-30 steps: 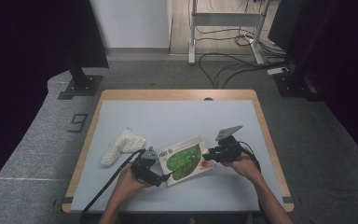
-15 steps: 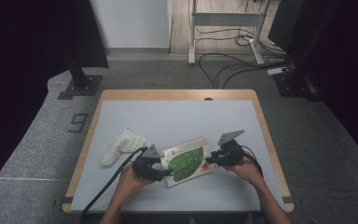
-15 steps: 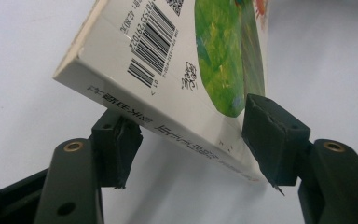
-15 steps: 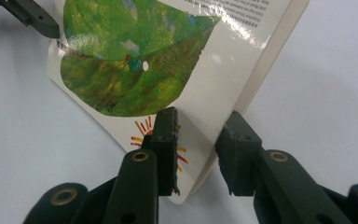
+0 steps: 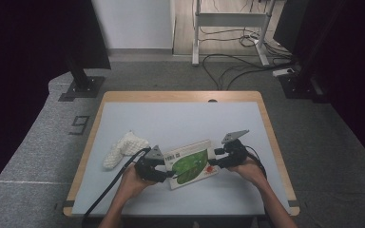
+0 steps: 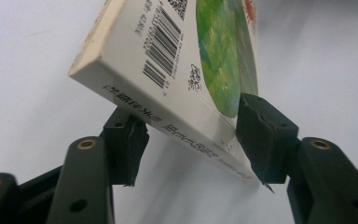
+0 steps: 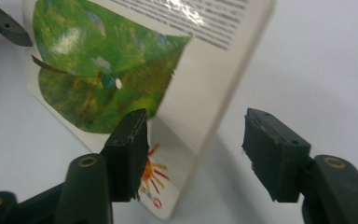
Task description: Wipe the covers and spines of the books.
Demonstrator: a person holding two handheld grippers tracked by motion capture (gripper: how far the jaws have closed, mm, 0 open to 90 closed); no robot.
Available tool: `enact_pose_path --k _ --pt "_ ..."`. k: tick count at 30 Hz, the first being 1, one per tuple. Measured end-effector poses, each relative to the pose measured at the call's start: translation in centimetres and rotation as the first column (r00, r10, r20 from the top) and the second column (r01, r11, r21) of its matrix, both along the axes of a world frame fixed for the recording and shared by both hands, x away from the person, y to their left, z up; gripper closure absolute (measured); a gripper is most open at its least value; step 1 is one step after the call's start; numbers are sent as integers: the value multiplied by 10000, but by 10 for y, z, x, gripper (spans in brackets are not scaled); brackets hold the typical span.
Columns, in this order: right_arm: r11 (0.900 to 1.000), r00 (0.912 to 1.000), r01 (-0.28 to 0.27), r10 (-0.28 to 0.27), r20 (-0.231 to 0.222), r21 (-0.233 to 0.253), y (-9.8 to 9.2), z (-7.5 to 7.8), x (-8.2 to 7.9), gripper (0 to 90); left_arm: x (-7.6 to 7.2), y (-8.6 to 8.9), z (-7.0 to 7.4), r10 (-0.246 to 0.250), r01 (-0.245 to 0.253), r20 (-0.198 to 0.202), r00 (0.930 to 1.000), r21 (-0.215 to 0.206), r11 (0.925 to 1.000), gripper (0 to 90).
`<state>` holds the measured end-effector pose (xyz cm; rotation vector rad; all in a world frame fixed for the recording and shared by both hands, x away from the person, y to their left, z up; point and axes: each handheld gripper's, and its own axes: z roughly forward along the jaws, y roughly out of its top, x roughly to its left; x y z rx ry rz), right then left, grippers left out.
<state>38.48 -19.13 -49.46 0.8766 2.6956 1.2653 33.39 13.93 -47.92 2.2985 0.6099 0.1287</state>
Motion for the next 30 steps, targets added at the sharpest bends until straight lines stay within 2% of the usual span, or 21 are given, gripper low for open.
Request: enact_pose_path --k 2,5,8,12,19,23,26,30 --pt "9994 9998 -164 167 -110 307 2 2 -1 482 2 0 1 -100 100 5 9999 52 9999 451" --pt "9998 10000 -53 53 -9 196 3 5 -2 522 4 -1 5 -186 186 62 9998 68 9998 475" --pt "9986 10000 18 -16 -47 525 0 9 -2 542 6 -1 9 -201 199 146 9997 131 9997 507" --pt "9978 9998 67 -77 157 659 0 11 -4 569 10 3 14 -168 166 116 9998 119 9998 549" --pt "9970 9990 -4 -31 452 769 4 17 -5 617 15 9 25 132 -143 327 9994 315 9994 629" --pt "9967 9982 17 -66 600 813 6 18 -7 632 20 12 27 232 -238 232 9995 285 9993 639" --pt "9971 9973 20 -75 727 759 8 19 -6 637 23 13 29 302 -314 334 9990 372 9988 646" --pt "9983 9949 53 -112 1006 582 13 23 -5 636 28 13 34 389 -434 627 9973 721 9965 642"
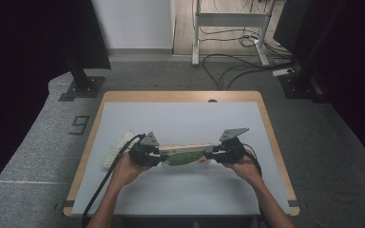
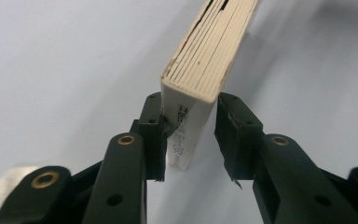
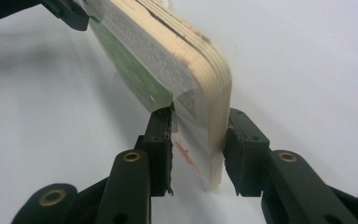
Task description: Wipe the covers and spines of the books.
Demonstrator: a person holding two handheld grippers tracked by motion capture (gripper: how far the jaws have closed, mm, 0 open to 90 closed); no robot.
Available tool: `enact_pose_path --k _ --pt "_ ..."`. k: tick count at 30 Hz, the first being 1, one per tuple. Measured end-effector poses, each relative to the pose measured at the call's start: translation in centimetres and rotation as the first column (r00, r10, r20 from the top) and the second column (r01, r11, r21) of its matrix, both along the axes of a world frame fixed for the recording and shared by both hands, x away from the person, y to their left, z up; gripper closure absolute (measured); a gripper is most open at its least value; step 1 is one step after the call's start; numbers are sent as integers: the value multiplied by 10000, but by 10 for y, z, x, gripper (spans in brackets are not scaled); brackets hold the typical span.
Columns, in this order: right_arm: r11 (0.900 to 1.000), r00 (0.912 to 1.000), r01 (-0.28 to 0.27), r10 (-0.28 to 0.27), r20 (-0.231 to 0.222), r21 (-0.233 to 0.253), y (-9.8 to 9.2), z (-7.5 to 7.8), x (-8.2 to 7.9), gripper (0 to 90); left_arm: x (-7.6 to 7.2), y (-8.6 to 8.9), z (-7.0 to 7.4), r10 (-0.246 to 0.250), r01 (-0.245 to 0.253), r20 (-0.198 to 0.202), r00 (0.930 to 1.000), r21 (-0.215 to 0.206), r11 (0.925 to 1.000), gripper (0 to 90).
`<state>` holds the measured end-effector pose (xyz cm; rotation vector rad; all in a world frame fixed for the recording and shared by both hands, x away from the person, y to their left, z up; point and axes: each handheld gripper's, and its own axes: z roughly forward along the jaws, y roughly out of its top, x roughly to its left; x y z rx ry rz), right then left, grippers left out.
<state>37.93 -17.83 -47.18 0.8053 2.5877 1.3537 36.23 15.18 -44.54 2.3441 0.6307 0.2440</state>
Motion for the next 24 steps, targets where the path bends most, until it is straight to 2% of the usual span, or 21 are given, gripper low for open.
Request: enact_pose_path --k 7,12,14,18,22,24 --pt "9993 9989 363 -363 280 14 4 3 9 634 12 -1 4 137 -143 593 9981 94 9999 629" --pt "9977 9956 660 -647 684 -166 9 5 18 633 25 -1 0 405 -426 1305 9906 135 9990 606" --pt "9967 9937 790 -772 817 -195 11 4 22 633 29 0 -2 565 -581 1445 9879 74 9983 596" --pt "9955 9910 914 -884 1006 -266 16 1 27 633 34 1 -7 727 -750 1492 9861 95 9971 585" --pt "9959 9923 857 -826 923 -301 16 -1 26 629 32 1 -8 709 -744 1402 9876 199 9970 581" --pt "9965 9934 819 -804 815 -156 14 -1 24 623 30 0 -8 712 -756 1390 9877 262 9968 579"
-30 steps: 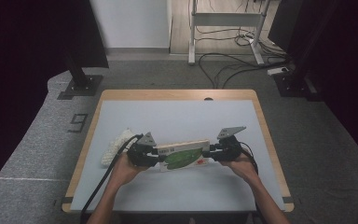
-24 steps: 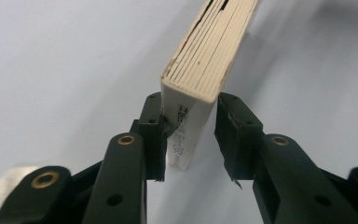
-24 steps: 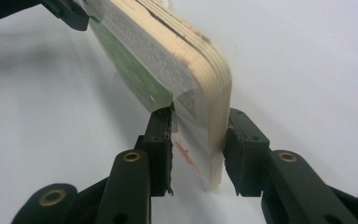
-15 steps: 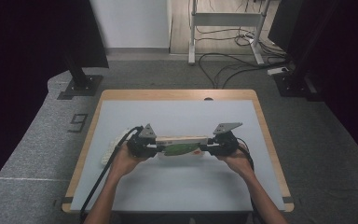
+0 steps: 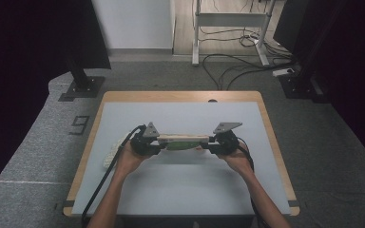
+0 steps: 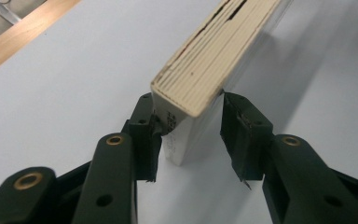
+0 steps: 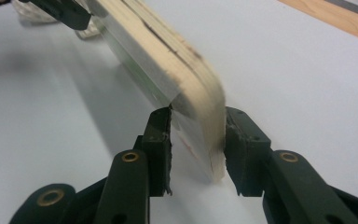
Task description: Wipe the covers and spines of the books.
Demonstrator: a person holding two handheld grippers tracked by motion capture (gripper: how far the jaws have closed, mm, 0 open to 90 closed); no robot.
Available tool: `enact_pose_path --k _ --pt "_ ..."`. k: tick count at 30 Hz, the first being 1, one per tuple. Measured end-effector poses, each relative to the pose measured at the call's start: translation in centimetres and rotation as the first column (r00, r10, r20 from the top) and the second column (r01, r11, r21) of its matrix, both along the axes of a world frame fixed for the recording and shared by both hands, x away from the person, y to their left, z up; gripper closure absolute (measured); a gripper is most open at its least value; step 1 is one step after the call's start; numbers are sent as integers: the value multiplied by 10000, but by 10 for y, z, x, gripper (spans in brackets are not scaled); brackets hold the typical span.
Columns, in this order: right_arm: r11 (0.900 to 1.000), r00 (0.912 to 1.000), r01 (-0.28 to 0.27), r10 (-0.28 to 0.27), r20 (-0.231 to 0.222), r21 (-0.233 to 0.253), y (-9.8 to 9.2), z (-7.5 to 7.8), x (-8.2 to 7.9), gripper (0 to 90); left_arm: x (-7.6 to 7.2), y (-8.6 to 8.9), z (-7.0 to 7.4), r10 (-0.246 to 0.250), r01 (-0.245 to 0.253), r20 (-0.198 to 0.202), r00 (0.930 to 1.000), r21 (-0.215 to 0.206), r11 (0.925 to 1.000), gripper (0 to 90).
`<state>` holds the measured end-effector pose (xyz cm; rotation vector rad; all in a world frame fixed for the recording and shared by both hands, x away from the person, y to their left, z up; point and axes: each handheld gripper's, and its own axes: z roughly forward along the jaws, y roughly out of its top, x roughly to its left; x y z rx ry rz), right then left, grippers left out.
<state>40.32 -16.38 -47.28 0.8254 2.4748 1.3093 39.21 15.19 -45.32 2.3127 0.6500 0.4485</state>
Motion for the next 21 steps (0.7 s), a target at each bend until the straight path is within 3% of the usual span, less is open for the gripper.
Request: enact_pose_path --k 10,21 --pt "10000 9992 -79 80 -404 34 -2 2 -8 574 -7 3 1 -160 137 -653 9977 -361 9993 539" --pt "9999 9971 -88 92 -760 53 -4 -1 -20 519 -19 6 -3 -109 22 -1031 9946 -837 9965 461"
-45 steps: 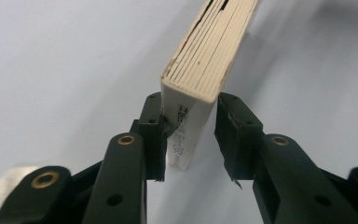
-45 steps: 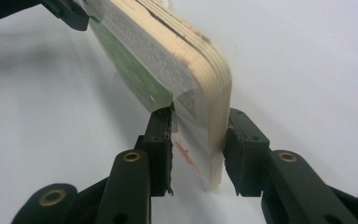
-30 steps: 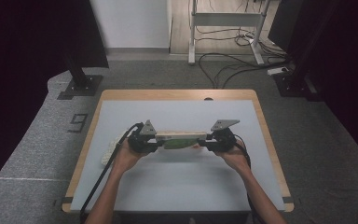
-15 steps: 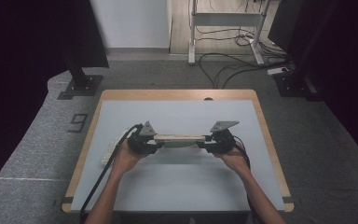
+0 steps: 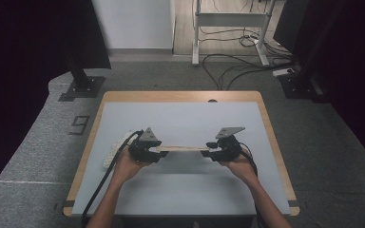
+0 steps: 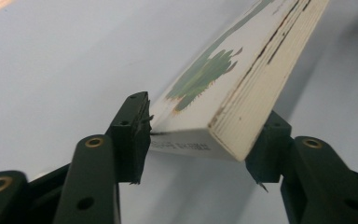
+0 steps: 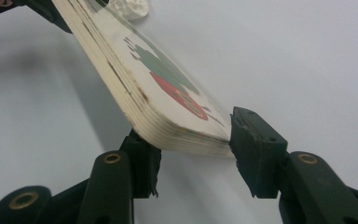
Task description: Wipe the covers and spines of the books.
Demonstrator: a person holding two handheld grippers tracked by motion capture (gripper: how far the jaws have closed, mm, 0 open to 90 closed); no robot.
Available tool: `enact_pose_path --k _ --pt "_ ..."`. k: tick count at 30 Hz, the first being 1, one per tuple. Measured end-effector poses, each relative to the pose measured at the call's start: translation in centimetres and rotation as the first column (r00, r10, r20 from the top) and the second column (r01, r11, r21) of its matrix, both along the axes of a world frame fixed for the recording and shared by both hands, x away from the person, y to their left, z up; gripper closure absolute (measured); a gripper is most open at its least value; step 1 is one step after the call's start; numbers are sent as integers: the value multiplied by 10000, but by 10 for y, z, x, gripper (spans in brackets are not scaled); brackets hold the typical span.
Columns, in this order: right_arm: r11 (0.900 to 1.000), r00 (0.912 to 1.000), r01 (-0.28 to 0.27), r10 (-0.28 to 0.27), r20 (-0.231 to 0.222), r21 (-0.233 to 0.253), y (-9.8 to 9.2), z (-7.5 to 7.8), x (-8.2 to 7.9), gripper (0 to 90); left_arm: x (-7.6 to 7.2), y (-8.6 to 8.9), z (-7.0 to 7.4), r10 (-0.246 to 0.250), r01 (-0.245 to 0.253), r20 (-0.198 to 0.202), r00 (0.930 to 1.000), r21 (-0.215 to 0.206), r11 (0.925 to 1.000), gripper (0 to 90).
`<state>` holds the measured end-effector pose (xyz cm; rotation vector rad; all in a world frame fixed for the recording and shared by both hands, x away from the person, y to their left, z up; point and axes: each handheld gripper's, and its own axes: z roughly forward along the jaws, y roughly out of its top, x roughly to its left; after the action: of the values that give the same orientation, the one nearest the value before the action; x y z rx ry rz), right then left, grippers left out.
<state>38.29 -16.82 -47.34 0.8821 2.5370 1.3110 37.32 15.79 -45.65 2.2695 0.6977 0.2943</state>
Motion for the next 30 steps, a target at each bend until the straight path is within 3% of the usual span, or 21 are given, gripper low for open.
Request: enact_pose_path --k 9,19,24,30 --pt "9999 9997 -25 29 -250 125 -1 -8 -12 446 -12 8 -11 209 -233 -608 9979 -386 9990 419" --pt "9998 9991 -182 182 -377 8 1 -18 -25 318 -26 9 -24 234 -273 -928 9954 -412 9988 350" --pt "9997 9992 -199 194 -350 -145 3 -25 -32 280 -35 7 -32 278 -302 -708 9971 -332 9990 313" --pt "9992 9995 -213 205 -231 -327 5 -32 -40 255 -42 7 -40 331 -359 -771 9965 -350 9987 294"
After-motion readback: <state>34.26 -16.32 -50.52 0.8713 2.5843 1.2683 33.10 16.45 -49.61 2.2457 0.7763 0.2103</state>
